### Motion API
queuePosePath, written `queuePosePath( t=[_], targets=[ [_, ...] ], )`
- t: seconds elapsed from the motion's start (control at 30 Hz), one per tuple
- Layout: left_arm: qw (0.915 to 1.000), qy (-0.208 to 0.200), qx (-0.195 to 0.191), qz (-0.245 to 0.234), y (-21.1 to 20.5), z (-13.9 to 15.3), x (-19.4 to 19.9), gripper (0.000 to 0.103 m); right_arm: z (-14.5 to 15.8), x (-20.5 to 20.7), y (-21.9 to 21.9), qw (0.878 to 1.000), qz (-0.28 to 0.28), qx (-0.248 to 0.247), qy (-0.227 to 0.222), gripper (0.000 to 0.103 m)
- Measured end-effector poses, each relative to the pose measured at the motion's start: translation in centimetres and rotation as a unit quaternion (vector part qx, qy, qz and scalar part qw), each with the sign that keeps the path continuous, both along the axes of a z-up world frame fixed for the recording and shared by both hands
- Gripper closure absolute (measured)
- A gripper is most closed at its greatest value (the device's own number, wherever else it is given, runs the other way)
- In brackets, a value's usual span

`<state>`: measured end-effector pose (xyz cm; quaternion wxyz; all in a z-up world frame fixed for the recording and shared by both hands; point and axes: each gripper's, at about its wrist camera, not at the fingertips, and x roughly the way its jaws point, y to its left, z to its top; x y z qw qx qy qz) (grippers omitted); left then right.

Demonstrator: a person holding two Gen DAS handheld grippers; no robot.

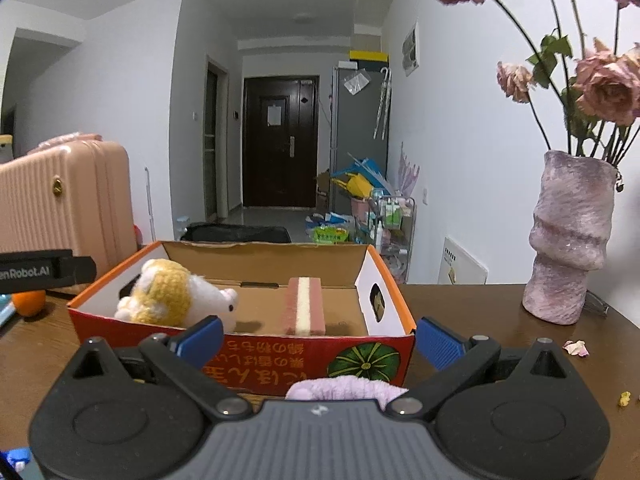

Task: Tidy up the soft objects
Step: 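Move both grippers back from the box toward the remaining soft items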

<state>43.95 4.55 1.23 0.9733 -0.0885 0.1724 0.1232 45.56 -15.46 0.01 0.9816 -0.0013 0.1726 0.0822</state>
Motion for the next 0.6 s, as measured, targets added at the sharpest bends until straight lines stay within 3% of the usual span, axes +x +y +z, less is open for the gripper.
queuePosePath(
  t=[0.6],
  targets=[
    [0.9999,-0.001,0.009,-0.014,0.6,0.3,-5.7,0.000,-0.6,-7.0,0.6,1.000,0.019,-0.008,-0.023,0.000]
  ],
)
